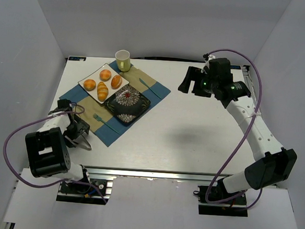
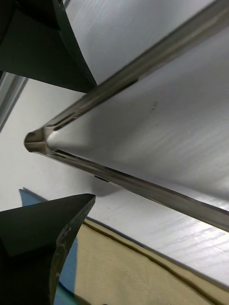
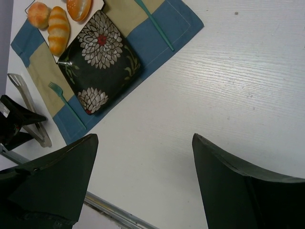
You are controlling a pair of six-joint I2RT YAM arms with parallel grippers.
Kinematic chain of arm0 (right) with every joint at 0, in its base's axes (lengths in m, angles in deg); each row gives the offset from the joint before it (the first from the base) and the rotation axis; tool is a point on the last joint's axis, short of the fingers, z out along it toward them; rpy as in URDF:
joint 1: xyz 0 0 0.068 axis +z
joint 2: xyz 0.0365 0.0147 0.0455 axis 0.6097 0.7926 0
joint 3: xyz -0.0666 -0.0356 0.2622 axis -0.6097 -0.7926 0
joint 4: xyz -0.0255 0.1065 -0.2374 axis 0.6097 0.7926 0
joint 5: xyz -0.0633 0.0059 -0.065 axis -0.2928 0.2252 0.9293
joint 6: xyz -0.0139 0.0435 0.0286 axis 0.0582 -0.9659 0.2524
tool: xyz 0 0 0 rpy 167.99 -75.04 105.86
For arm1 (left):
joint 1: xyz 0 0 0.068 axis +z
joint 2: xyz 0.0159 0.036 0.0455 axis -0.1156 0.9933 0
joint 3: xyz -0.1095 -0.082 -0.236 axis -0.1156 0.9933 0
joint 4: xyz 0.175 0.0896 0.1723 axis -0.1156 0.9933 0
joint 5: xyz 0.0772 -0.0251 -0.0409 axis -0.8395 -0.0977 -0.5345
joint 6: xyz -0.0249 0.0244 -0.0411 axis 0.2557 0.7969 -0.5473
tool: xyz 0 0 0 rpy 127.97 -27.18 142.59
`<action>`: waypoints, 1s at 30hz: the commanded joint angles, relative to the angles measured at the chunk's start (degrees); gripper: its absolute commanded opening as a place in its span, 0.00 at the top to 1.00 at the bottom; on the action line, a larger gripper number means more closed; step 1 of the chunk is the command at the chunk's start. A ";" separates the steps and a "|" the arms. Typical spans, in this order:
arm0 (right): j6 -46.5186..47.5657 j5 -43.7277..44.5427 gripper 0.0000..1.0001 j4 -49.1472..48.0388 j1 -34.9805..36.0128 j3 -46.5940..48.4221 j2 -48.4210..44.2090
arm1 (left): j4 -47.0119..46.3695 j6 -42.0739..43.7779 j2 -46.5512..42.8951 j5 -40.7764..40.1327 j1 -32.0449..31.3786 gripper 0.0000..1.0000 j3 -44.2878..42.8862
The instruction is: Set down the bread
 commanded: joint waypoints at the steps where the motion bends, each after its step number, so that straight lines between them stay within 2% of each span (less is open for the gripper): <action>1: 0.37 -1.36 0.14 -1.84 -0.90 2.73 0.47 | -4.49 1.92 0.53 -0.99 0.63 0.02 -1.14; 10: -0.07 -2.15 0.14 -1.93 -1.60 3.70 1.70 | -6.51 3.85 2.99 -3.01 2.74 0.04 -1.58; 16: -0.24 -2.42 0.14 -1.93 -1.78 3.79 1.88 | -6.95 4.29 3.69 -2.66 3.88 0.10 -1.75; 24: -0.51 -2.86 0.15 -2.02 -1.86 3.61 1.88 | -6.69 4.47 2.73 -2.31 4.15 0.28 -2.02; 30: -0.77 -3.12 0.15 -2.19 -1.95 3.17 1.62 | -3.44 3.86 0.88 -1.78 4.15 0.33 -5.96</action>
